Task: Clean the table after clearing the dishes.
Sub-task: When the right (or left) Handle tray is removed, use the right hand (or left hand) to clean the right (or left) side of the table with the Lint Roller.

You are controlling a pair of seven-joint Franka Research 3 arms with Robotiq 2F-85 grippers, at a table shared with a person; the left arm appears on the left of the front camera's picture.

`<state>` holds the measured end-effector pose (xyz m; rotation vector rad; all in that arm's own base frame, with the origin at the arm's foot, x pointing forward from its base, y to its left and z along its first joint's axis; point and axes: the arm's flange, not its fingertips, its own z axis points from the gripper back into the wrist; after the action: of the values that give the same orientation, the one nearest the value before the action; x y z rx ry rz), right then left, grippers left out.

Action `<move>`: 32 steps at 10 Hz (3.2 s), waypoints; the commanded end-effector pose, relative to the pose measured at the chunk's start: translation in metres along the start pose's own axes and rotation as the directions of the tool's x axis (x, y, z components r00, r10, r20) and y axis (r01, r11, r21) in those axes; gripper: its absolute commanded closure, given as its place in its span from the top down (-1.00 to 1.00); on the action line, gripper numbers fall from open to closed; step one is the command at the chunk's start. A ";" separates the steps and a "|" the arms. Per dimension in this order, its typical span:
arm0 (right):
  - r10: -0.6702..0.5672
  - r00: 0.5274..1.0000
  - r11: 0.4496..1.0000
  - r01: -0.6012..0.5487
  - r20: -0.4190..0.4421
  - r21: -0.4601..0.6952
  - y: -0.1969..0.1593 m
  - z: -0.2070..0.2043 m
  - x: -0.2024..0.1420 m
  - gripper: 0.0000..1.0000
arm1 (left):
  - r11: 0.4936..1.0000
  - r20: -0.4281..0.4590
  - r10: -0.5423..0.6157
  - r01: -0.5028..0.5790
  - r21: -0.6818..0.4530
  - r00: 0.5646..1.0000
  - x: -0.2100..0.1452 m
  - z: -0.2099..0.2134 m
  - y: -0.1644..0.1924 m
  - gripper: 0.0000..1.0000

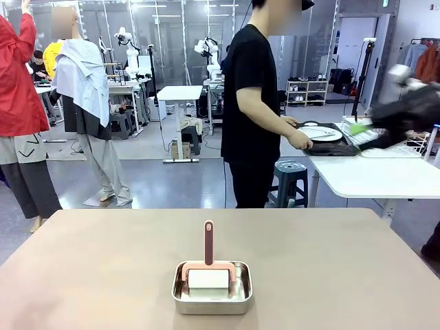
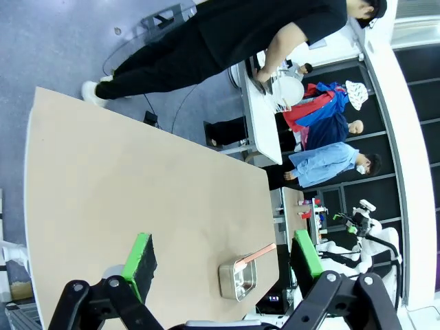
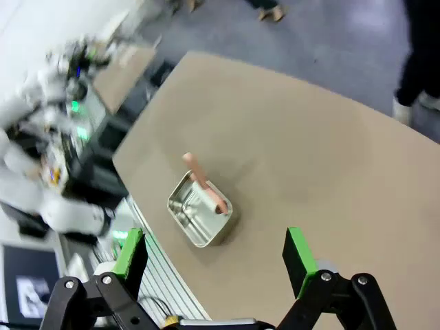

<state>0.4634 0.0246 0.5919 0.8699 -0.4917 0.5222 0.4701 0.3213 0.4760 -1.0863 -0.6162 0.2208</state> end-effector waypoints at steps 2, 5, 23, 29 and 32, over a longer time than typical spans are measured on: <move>0.320 0.910 0.944 -0.329 -0.264 0.010 0.059 -0.112 -0.007 1.00 | 1.000 -0.002 -0.008 0.008 0.005 1.000 -0.001 0.001 -0.001 1.00; 0.464 0.782 0.868 -0.495 -0.416 0.038 0.091 -0.192 -0.043 1.00 | 1.000 -0.002 -0.008 0.008 0.005 1.000 -0.001 0.001 -0.001 1.00; 0.706 0.228 0.552 -0.770 -0.671 0.320 0.180 -0.346 0.043 1.00 | 1.000 -0.002 -0.008 0.008 0.005 1.000 -0.001 0.001 -0.001 1.00; 0.615 0.245 0.628 -0.728 -0.750 0.276 0.151 -0.394 0.023 1.00 | 1.000 -0.002 -0.008 0.008 0.005 1.000 -0.001 0.001 -0.001 1.00; 0.627 0.267 0.622 -0.738 -0.732 0.263 0.131 -0.402 0.015 1.00 | 1.000 -0.002 -0.008 0.008 0.005 1.000 -0.001 0.001 -0.001 1.00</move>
<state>0.4739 0.4253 0.4601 0.1638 -0.0039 1.6187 0.4705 0.3207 0.4761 -1.0867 -0.6155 0.2196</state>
